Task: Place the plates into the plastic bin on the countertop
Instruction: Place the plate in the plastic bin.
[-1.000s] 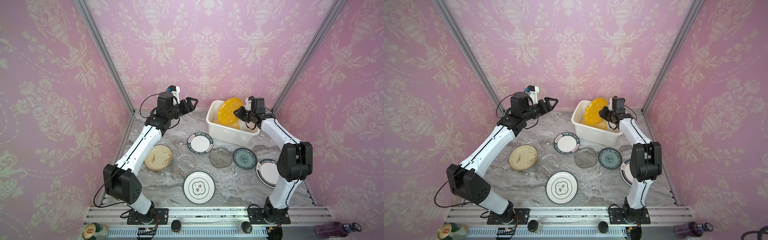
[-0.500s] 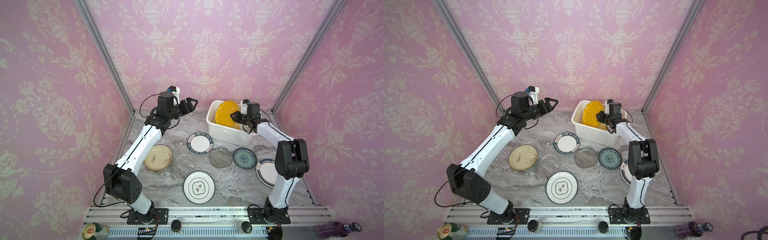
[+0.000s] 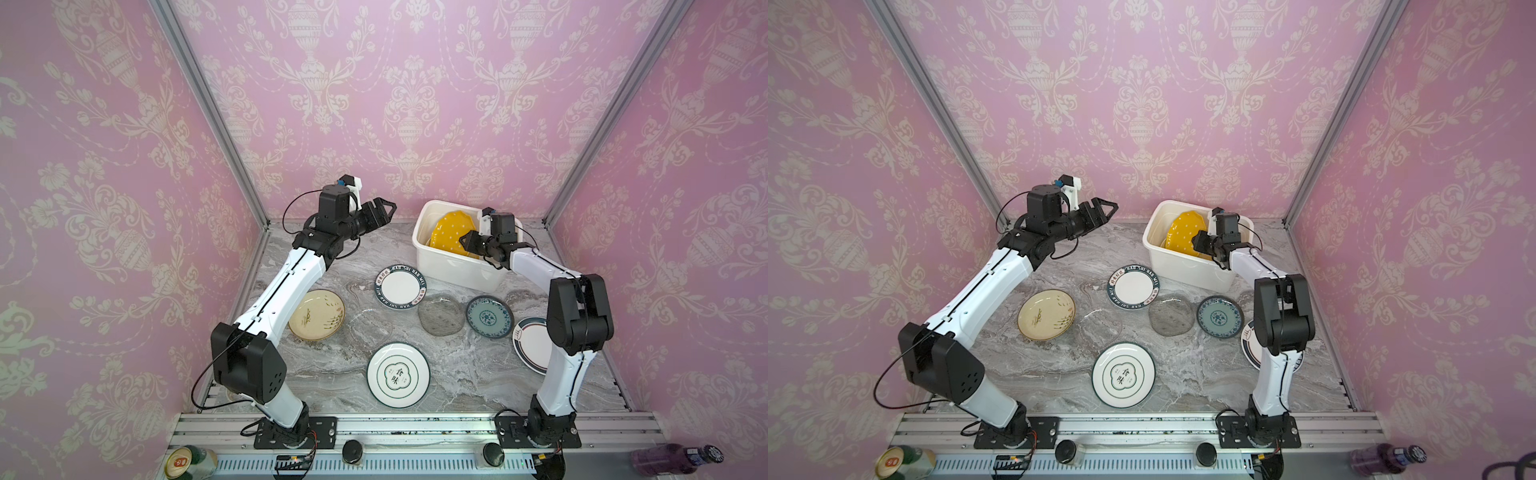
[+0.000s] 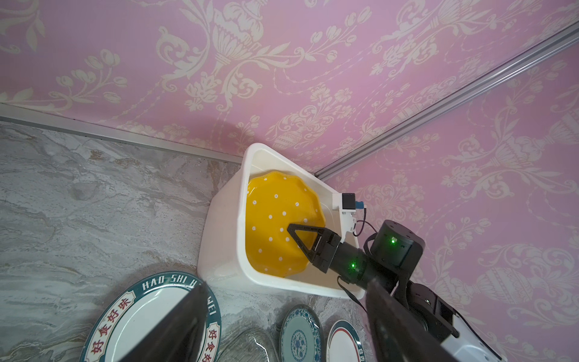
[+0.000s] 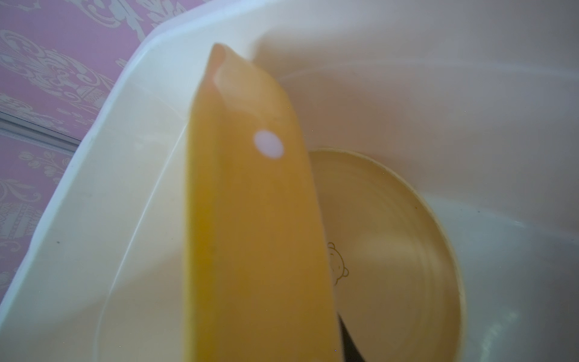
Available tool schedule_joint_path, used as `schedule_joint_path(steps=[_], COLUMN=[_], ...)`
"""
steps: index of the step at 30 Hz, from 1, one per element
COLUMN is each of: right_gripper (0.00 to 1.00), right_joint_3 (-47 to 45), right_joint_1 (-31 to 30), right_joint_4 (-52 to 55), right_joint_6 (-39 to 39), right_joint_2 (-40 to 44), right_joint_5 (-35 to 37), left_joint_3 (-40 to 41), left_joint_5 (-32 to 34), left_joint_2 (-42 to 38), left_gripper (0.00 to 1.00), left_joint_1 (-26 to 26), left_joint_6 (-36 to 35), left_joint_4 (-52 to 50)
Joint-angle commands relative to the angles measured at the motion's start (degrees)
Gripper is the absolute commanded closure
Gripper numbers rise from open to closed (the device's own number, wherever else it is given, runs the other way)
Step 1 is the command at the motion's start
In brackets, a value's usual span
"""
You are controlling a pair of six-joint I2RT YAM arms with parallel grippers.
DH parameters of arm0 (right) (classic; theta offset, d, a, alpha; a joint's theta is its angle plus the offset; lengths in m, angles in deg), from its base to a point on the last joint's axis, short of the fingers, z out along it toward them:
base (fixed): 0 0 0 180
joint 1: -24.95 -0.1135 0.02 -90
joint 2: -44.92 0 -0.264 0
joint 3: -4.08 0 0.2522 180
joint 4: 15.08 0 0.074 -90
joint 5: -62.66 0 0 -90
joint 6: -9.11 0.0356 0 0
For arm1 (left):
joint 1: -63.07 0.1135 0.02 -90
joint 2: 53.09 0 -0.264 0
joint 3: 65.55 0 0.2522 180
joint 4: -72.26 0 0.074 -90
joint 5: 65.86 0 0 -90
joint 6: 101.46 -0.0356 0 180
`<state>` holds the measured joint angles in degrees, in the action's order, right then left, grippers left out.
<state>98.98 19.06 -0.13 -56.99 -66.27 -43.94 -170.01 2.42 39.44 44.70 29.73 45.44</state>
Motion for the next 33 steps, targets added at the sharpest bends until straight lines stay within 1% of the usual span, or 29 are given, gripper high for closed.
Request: schedule_joint_path(steps=[1,8,11,14,18,21,26,31,33], right_gripper=[0.94,0.86,0.79,0.75,0.64,0.58,0.52,0.41,0.38], right_joint_3=[2.79,3.85,3.51,3.49,3.88,4.45,4.90,5.60,5.70], right_joint_1=[-0.13,-0.22,-0.23,-0.16,-0.18,-0.17,-0.20,-0.22,-0.18], right_joint_4=[-1.10,2.29,2.69,3.34,4.71,6.20,7.64,11.14,12.15], right_joint_6=[-1.05,-2.09,-2.04,-1.49,-0.87,-0.87,-1.23,-1.31,-1.40], right_joint_2=[-0.47,-1.21,-1.35,-1.48,-1.74,-2.00,-1.93,-1.83,-1.71], right_joint_5=[0.77,2.26,2.95,3.57,4.66,5.21,5.74,7.87,8.41], left_joint_3=[-0.61,-0.27,-0.35,-0.05,0.72,1.34,1.90,2.49,3.05], left_joint_5=[-0.43,-0.50,-0.65,-0.67,-0.58,-0.53,-0.56,-0.51,-0.30], left_joint_2=[0.37,0.50,0.30,-0.03,-0.50,-0.76,-1.08,-1.89,-2.45], left_gripper=[0.19,0.20,0.21,0.21,0.21,0.21,0.22,0.22,0.22], left_joint_1=[0.44,0.42,0.43,0.42,0.41,0.42,0.36,0.44,0.43], left_joint_6=[-0.45,0.12,0.03,0.03,0.03,0.30,1.13,1.22,1.12], left_joint_4=[-0.50,-0.46,-0.82,-1.18,-1.37,-1.05,-0.90,-1.53,-1.69])
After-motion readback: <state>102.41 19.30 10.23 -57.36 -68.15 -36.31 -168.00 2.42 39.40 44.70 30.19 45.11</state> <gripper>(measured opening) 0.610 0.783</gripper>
